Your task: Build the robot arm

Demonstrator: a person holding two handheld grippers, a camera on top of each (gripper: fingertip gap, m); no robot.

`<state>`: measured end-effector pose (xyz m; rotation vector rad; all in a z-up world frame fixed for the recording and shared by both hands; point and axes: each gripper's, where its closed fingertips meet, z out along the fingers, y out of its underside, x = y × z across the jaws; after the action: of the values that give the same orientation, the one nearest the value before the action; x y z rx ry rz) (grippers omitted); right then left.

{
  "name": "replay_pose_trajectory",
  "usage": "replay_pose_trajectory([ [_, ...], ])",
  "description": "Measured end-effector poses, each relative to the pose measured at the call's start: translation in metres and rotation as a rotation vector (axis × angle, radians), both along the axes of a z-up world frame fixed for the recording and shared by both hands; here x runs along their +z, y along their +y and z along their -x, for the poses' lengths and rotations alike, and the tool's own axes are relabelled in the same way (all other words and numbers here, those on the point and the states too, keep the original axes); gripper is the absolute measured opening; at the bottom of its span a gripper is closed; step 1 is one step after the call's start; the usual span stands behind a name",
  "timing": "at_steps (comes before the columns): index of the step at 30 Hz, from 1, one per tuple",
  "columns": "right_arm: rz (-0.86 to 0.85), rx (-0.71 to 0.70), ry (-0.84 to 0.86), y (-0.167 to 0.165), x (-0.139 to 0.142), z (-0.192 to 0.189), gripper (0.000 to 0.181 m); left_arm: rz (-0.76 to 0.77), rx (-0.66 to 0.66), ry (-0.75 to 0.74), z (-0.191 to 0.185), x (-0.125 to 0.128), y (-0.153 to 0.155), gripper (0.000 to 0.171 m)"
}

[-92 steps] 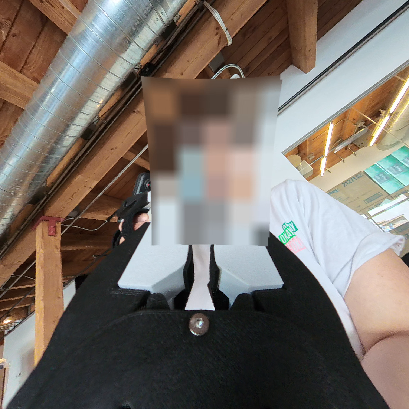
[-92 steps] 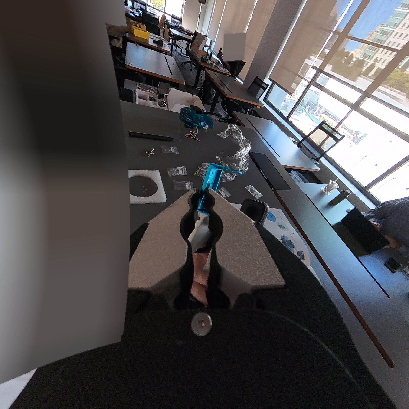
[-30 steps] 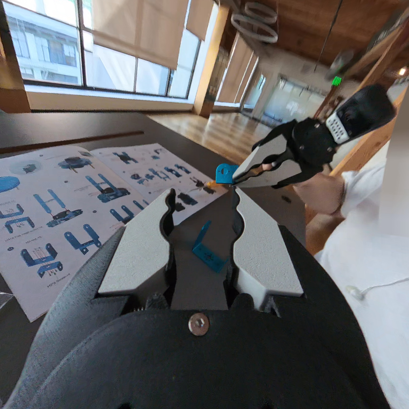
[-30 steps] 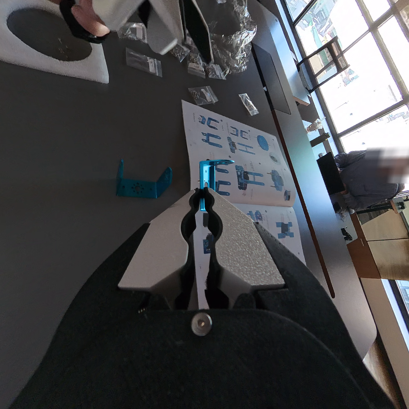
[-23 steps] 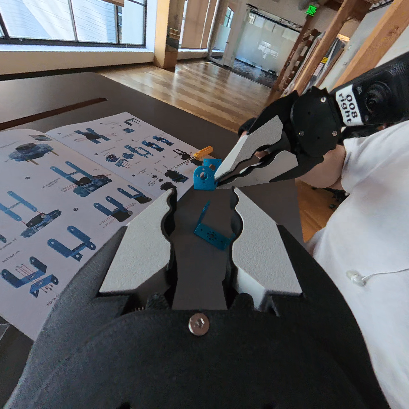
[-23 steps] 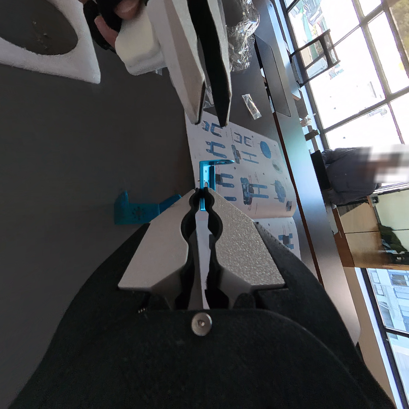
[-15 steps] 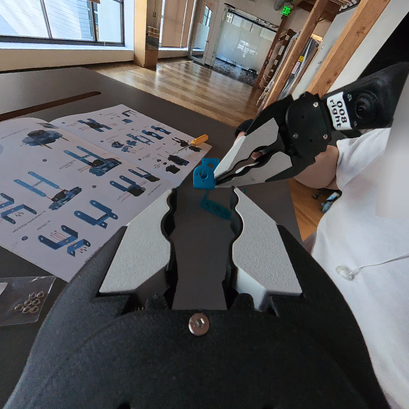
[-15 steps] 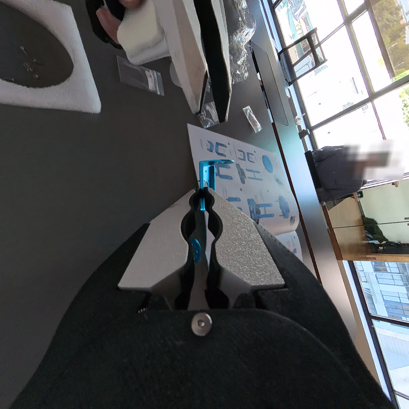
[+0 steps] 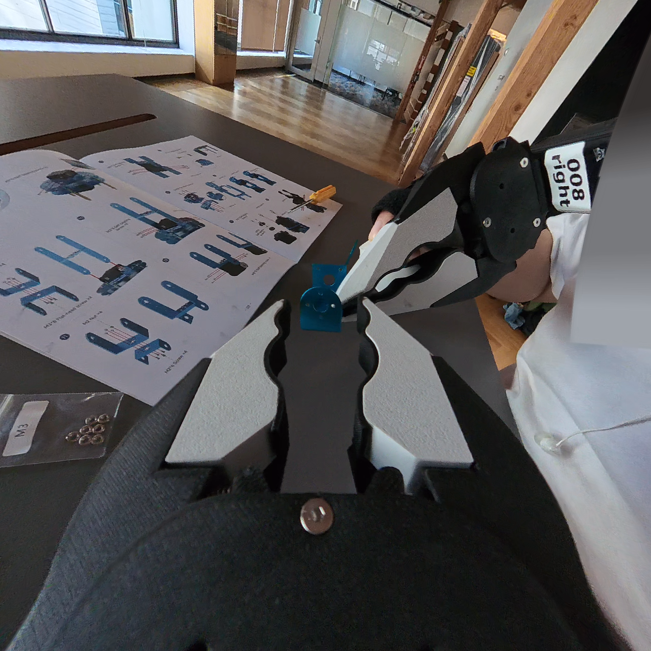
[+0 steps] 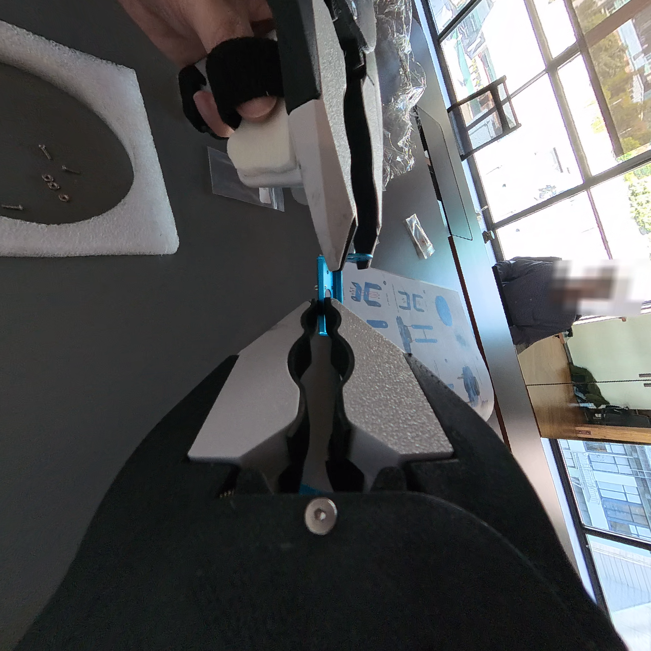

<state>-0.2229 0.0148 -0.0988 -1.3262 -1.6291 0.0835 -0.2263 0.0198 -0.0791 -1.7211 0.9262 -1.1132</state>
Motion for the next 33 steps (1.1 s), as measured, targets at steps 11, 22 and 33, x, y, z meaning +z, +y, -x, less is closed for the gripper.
replay_pose_trajectory([
  [11,-0.041,0.043,-0.013,-0.002,-0.001,0.009,0.002,0.043,0.004,-0.074,0.014,0.006,0.004,0.033],
  [22,-0.073,0.047,-0.031,-0.005,-0.001,0.008,0.002,0.062,-0.033,-0.025,0.008,-0.003,-0.003,0.029],
  [33,-0.062,0.061,-0.036,-0.004,-0.006,0.009,0.002,0.046,-0.042,0.014,0.008,-0.007,-0.005,0.022],
])
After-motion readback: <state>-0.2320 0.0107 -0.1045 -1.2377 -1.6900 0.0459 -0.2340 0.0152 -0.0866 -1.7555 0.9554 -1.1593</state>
